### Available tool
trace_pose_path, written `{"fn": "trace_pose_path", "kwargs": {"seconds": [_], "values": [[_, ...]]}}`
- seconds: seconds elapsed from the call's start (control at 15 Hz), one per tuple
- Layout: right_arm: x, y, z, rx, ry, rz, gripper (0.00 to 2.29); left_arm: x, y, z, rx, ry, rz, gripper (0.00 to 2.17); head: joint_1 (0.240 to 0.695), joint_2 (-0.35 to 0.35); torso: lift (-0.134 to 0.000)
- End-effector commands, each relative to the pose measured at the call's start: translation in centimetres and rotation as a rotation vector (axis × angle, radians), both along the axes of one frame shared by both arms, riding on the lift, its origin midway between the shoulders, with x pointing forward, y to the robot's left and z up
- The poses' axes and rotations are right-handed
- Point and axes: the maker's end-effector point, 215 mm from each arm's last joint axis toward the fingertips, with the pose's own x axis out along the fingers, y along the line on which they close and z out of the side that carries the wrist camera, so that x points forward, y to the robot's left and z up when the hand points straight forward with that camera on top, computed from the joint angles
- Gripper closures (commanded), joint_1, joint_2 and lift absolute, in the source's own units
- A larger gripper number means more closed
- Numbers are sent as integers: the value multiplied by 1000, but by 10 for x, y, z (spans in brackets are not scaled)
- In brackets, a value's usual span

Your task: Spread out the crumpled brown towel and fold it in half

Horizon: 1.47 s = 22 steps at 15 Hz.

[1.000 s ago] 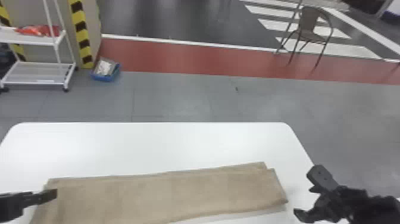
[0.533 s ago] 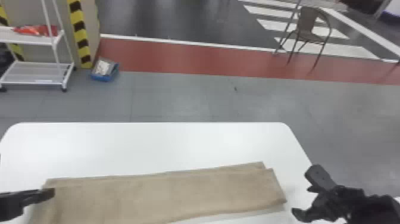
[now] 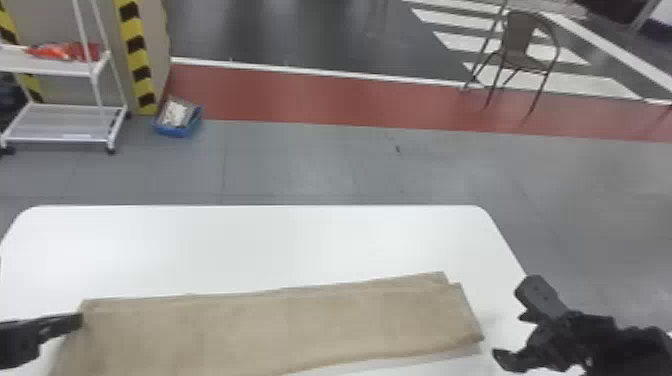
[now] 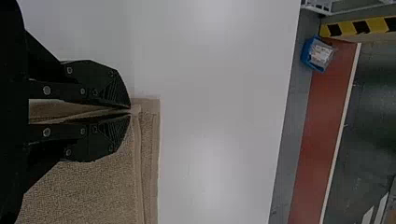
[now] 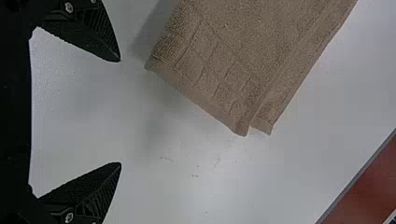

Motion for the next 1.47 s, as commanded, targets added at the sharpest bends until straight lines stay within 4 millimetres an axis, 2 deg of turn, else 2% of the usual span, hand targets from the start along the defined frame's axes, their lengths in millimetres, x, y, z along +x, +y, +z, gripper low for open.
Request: {"fn": "trace_pose_path", "kwargs": {"seconds": [0.0, 0.13, 0.33, 0.53, 0.87, 1.07, 1.4], "values": [[0, -1, 1, 0, -1, -2, 90, 1, -1, 2, -2, -7, -2, 1011, 695, -235, 0], [1, -3, 3, 4, -8, -9, 90, -4, 0, 1, -11, -9, -1, 1011, 695, -236, 0], [4, -4, 7, 11, -21, -15, 90, -10, 6, 21, -32, -55, 3, 1011, 695, -240, 0], [14, 1, 18, 87, -78, -52, 90, -14, 2, 30, -50, -78, -7, 1011, 695, -239, 0], [41, -2, 33, 217, -133, -226, 90, -11, -3, 30, -48, -78, -18, 1011, 695, -229, 0], [63, -7, 27, 229, -127, -313, 117, -10, -7, 30, -49, -77, -26, 1011, 695, -237, 0], [102, 22, 18, 258, -111, -366, 262, -12, -10, 26, -50, -69, -27, 1011, 695, -223, 0]]}}
